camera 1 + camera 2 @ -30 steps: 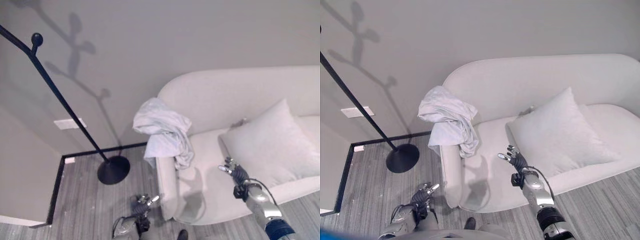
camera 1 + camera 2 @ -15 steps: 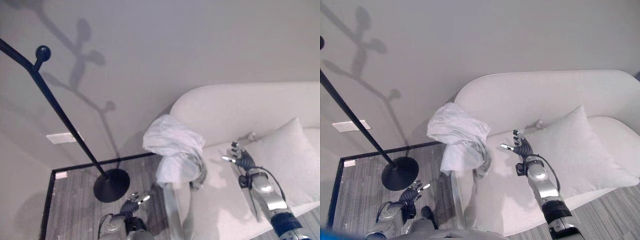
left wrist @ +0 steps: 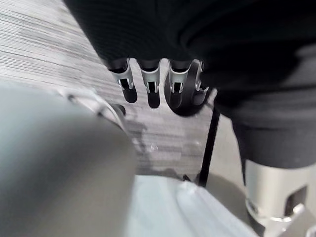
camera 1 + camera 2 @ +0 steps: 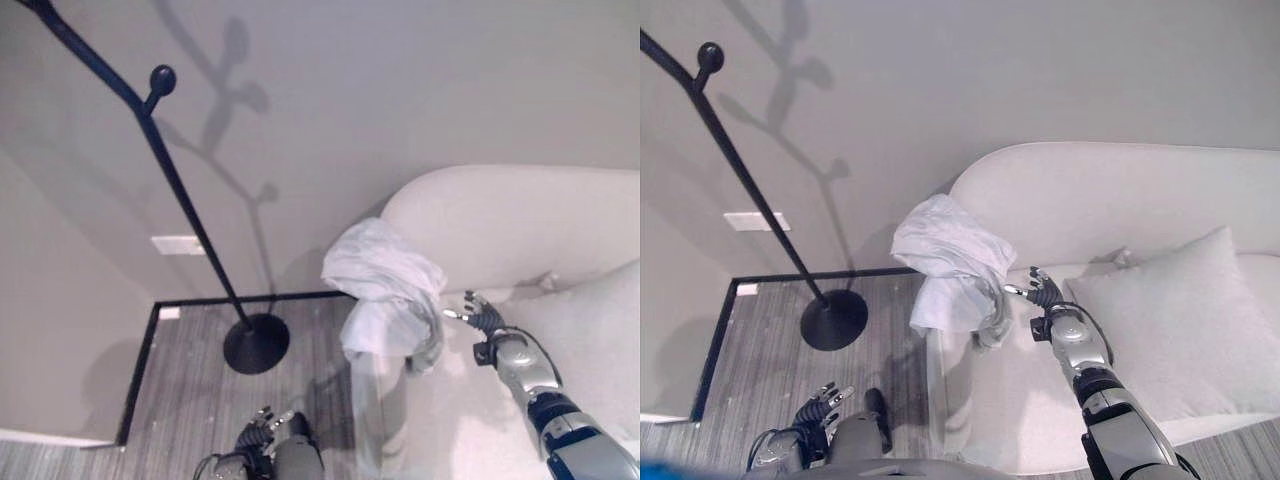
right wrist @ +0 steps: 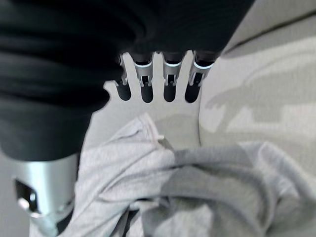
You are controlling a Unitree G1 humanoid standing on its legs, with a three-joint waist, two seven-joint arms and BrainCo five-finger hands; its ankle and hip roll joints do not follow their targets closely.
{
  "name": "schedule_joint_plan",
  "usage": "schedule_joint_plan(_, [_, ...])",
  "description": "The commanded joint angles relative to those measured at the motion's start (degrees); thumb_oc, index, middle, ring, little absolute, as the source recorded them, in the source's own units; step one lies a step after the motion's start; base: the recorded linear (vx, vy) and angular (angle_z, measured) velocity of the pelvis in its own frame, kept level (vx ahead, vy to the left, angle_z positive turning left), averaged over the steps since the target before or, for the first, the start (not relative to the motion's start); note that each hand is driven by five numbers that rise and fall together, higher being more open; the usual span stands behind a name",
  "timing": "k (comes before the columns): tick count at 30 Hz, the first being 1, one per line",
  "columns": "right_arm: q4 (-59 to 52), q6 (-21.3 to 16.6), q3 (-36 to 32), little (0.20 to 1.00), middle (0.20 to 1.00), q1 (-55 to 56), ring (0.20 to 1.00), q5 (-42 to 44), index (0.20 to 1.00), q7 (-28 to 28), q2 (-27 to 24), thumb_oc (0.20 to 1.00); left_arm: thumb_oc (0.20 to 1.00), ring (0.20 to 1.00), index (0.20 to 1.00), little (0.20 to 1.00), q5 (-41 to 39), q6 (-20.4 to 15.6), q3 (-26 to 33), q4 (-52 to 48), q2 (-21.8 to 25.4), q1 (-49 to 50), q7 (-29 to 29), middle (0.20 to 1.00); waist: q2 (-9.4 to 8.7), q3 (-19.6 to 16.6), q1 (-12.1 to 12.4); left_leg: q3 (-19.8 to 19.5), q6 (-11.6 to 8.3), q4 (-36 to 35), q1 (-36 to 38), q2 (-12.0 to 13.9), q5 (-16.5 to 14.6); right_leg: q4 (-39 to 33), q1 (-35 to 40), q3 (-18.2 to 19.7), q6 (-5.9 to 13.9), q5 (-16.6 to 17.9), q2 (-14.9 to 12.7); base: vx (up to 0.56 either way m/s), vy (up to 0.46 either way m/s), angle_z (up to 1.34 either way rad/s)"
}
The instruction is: Hang the clothes on the sofa on the clothes rack.
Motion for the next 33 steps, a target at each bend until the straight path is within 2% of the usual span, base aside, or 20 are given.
schedule_joint_plan(1, [-1.21,-3.86,-1.16,1.0,1.0,-2.88,1.0,3.04,1.0,-0.74,-1.11,1.0,1.0,1.0,1.0,1.0,-1.74,-1.97,-3.54,0.49,-0.61,1.21,-0.06,1.0,1.46,-1.67,1.76,-2.93,-5.84,-1.17,-2.1,6.21,3.47,1.09,0.36,-1.03,1.3,0.73,-5.55,0.11,0.028,0.09])
schedule_joint_plan(10, [2.62,-3.82,0.53,1.0,1.0,-6.54,1.0,4.21,1.0,-1.05,1.0,1.0,1.0,1.0,1.0,1.0,0.33,-2.69,-6.94,-1.93,0.48,0.55,0.2,1.0,2.57,-0.99,4.03,-4.74,-5.36,1.46,-4.9,4.89,1.93,1.32,-0.35,-2.03,1.53,0.74,-6.18,0.05,0.019,0.11])
schedule_joint_plan(17, [0.02,-3.18,6.81,1.0,1.0,-5.56,1.0,0.13,1.0,0.66,4.81,1.0,1.0,1.0,1.0,1.0,0.56,-2.82,-7.4,-1.27,-0.04,0.37,0.75,1.0,2.81,-0.42,4.63,-5.55,-5.04,1.67,-6.05,3.98,1.76,1.73,-0.84,-2.67,1.56,0.72,-6.57,0.01,0.013,0.04])
schedule_joint_plan(19, [3.08,-2.29,9.79,1.0,1.0,-5.9,1.0,-2.86,1.0,1.29,6.45,1.0,1.0,1.0,1.0,1.0,2.11,-3.33,-9.27,-2.98,0.41,0.1,0.53,1.0,3.12,0.47,5.35,-6.22,-5.04,2.26,-7.28,3.74,1.78,1.91,-1.34,-3.19,1.54,0.59,-6.5,-0.01,-0.005,0.02])
schedule_joint_plan(24, [10.3,-1.12,10.89,1.0,1.0,-7.33,1.0,-5.21,1.0,1.34,8.45,1.0,1.0,1.0,1.0,1.0,4.03,-3.46,-11.51,-5.41,1.48,0.01,0.17,1.0,4.17,1.67,6.59,-7.4,-5.01,2.09,-8.87,3.02,2.38,1.96,-1.93,-4.19,1.58,0.56,-6.28,-0.02,-0.001,0.13])
schedule_joint_plan(25, [11.61,-0.81,11.18,0.2,0.2,-7.59,0.2,-5.72,0.2,1.5,8.93,0.2,1.0,1.0,1.0,1.0,4.23,-3.35,-11.63,-5.29,1.66,-0.04,0.22,1.0,4.35,1.69,6.91,-7.63,-5.0,1.64,-8.94,2.78,2.62,1.95,-2.07,-4.4,1.64,0.59,-6.26,-0.01,0.005,0.13])
schedule_joint_plan(28, [13.16,-0.41,12.64,0.2,0.2,-7.82,0.2,-8.49,0.2,1.6,9.53,0.2,1.0,1.0,1.0,1.0,3.96,-3.06,-10.91,-4.28,1.7,-0.41,0.73,1.0,4.27,1.39,7.44,-8.07,-4.86,0.68,-8.82,2.37,2.93,2.1,-2.37,-4.77,1.64,0.47,-6.31,0.01,-0.005,0.1])
schedule_joint_plan(33, [12.0,-0.48,13.72,0.2,0.2,-7.04,0.2,-10.66,0.2,-0.01,9.71,0.2,1.0,1.0,1.0,1.0,4.15,-3.2,-9.8,-1.97,1.11,-1.18,2.32,1.0,3.44,0.82,6.62,-8.2,-4.84,0.91,-8.12,2.61,2.73,2.77,-2.49,-4.26,1.37,0.07,-6.28,0.0,-0.004,0.02])
